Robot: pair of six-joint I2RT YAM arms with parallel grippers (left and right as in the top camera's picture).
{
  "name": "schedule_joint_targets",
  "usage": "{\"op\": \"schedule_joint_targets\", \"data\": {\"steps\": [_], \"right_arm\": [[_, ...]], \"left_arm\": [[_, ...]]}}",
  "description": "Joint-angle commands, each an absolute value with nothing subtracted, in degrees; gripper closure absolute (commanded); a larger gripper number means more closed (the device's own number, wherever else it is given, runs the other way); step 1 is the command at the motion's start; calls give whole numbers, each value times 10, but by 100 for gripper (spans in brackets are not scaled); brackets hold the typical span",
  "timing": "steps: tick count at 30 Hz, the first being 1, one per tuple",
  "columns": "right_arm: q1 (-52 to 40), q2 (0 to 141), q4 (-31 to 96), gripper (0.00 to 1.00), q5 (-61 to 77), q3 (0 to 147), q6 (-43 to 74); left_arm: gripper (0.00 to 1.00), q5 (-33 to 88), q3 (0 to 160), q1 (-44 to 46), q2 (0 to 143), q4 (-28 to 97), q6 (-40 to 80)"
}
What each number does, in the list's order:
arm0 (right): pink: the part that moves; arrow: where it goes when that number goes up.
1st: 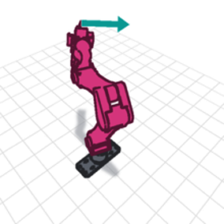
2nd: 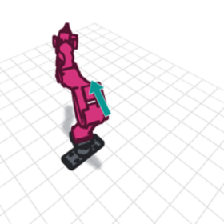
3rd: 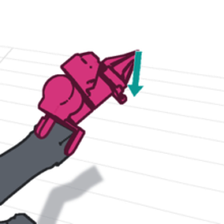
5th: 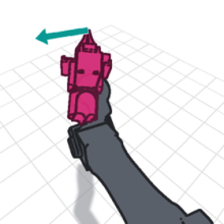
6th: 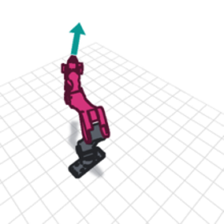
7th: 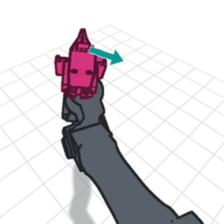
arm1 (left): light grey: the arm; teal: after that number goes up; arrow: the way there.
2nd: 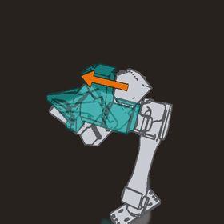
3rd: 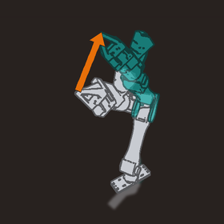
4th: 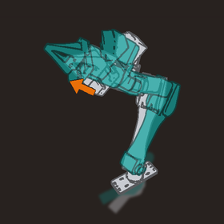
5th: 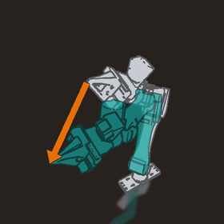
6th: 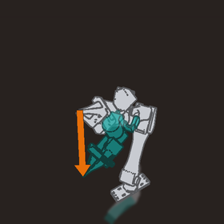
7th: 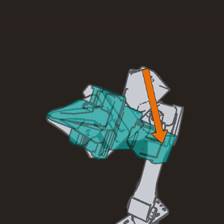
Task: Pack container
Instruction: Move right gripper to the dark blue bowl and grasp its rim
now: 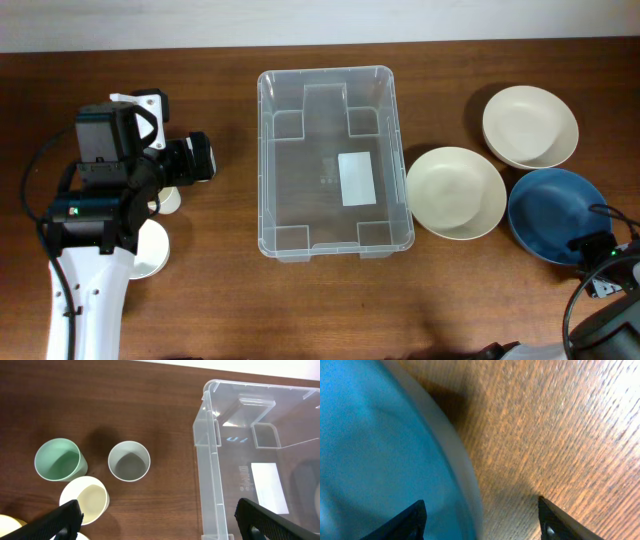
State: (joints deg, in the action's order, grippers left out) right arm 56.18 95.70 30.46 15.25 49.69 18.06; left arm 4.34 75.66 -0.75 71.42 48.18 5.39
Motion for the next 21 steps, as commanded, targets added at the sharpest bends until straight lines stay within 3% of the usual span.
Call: {"op": "schedule_joint_targets", "data": {"steps": [1,13,19,21], "right_arm": [[559,978,297,36,149,493,186],[558,979,295,81,157,493,190],[558,979,295,96,160,493,190],[558,979,296,96,163,493,201]], "left_arm": [[0,48,770,-5,716,480,43],[0,48,770,-5,716,480,43],[0,48,770,-5,716,480,43],[0,48,770,-5,716,480,43]]}}
